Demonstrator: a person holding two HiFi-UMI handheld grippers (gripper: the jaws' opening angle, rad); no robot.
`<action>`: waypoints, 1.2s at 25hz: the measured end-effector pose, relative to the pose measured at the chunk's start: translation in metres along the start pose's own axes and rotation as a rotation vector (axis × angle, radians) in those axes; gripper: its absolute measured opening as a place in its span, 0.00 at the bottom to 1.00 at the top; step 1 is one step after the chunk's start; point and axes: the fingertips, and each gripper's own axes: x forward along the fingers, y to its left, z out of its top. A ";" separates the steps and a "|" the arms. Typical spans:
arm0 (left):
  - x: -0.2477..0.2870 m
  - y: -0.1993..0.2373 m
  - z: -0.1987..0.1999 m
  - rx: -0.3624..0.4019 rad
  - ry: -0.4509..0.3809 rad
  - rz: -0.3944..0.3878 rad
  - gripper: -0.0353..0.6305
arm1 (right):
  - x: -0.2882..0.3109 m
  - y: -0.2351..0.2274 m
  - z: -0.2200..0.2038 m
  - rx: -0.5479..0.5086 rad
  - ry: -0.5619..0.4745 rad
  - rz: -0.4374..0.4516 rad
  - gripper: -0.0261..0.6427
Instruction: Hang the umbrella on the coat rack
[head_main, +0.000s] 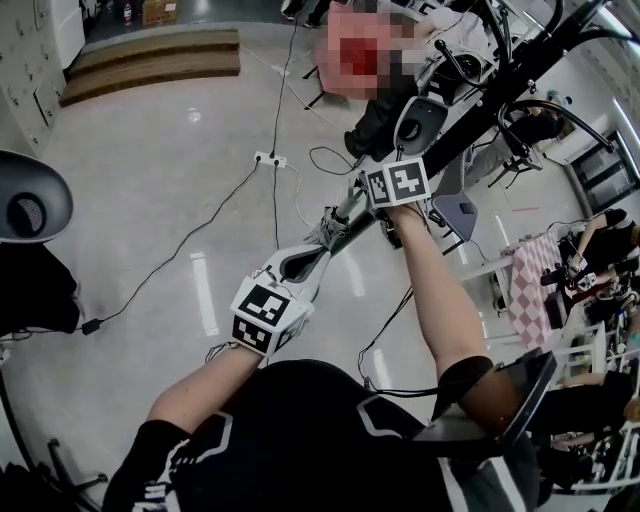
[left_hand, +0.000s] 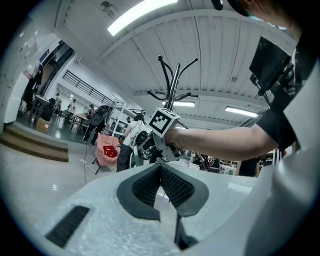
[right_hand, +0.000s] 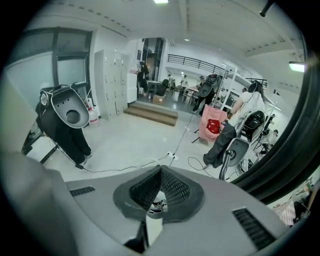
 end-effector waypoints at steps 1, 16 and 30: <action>0.001 0.000 0.000 -0.001 0.002 0.000 0.07 | 0.000 0.000 0.000 -0.024 0.008 -0.003 0.05; 0.008 0.006 -0.008 -0.011 0.046 0.014 0.07 | -0.019 0.002 -0.017 0.335 -0.324 0.019 0.05; 0.056 0.037 0.004 0.053 0.066 0.201 0.07 | -0.053 0.026 -0.008 0.224 -0.426 0.230 0.05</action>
